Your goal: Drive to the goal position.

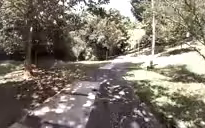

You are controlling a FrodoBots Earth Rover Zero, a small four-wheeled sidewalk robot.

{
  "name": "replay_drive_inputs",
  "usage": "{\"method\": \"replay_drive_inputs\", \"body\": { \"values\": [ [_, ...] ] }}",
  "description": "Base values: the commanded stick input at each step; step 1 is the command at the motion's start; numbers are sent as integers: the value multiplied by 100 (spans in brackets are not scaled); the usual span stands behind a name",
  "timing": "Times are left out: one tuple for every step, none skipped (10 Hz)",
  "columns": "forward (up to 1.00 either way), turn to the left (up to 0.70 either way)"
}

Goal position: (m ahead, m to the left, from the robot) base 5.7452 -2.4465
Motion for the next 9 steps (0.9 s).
{"method": "replay_drive_inputs", "body": {
  "values": [
    [50, -48],
    [50, -50],
    [50, -50],
    [50, -49],
    [50, -37],
    [50, 0],
    [50, 0],
    [50, 0],
    [50, 0]
  ]
}}
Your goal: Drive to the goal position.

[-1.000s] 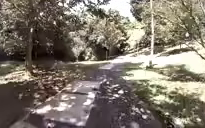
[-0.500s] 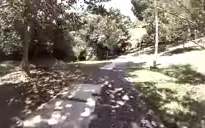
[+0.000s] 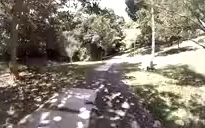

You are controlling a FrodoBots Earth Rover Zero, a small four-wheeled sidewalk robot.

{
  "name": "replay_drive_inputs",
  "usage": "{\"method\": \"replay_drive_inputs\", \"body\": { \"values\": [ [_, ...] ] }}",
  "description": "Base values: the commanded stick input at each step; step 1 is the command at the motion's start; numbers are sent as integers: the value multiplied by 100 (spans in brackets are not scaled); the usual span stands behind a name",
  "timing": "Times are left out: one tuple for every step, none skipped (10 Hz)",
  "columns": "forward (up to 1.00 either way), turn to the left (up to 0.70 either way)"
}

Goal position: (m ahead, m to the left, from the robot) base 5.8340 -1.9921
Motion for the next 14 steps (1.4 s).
{"method": "replay_drive_inputs", "body": {
  "values": [
    [50, 0],
    [50, 0],
    [50, 0],
    [50, 0],
    [50, 0],
    [50, 0],
    [50, 0],
    [50, 0],
    [50, 0],
    [50, 0],
    [50, 0],
    [50, 0],
    [50, 0],
    [50, 0]
  ]
}}
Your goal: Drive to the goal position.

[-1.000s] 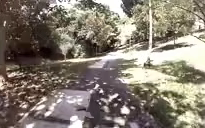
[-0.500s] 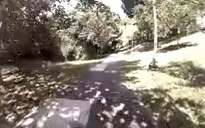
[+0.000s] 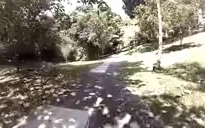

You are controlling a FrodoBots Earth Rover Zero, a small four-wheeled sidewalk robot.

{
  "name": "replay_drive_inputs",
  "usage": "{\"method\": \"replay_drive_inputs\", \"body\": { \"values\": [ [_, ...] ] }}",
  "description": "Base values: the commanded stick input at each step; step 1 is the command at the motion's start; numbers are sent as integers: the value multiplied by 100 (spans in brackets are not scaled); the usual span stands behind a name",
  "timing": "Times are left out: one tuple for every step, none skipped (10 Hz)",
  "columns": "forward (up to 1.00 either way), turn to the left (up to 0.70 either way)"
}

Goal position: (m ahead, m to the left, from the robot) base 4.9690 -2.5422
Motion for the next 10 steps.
{"method": "replay_drive_inputs", "body": {
  "values": [
    [50, 0],
    [50, 0],
    [50, 0],
    [50, 0],
    [50, -50],
    [50, -50],
    [50, -50],
    [50, -50],
    [50, -50],
    [50, -34]
  ]
}}
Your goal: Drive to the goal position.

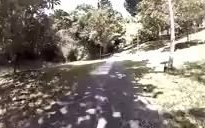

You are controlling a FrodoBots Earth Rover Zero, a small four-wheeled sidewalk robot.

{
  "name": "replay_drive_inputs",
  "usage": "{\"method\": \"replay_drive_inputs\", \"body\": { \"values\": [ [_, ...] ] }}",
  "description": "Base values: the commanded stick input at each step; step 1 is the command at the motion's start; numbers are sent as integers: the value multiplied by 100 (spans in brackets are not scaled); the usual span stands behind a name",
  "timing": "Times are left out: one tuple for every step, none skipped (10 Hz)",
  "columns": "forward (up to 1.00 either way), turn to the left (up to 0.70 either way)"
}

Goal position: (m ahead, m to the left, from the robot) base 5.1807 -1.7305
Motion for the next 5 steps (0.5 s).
{"method": "replay_drive_inputs", "body": {
  "values": [
    [50, 0],
    [50, 0],
    [50, 0],
    [50, 0],
    [50, 0]
  ]
}}
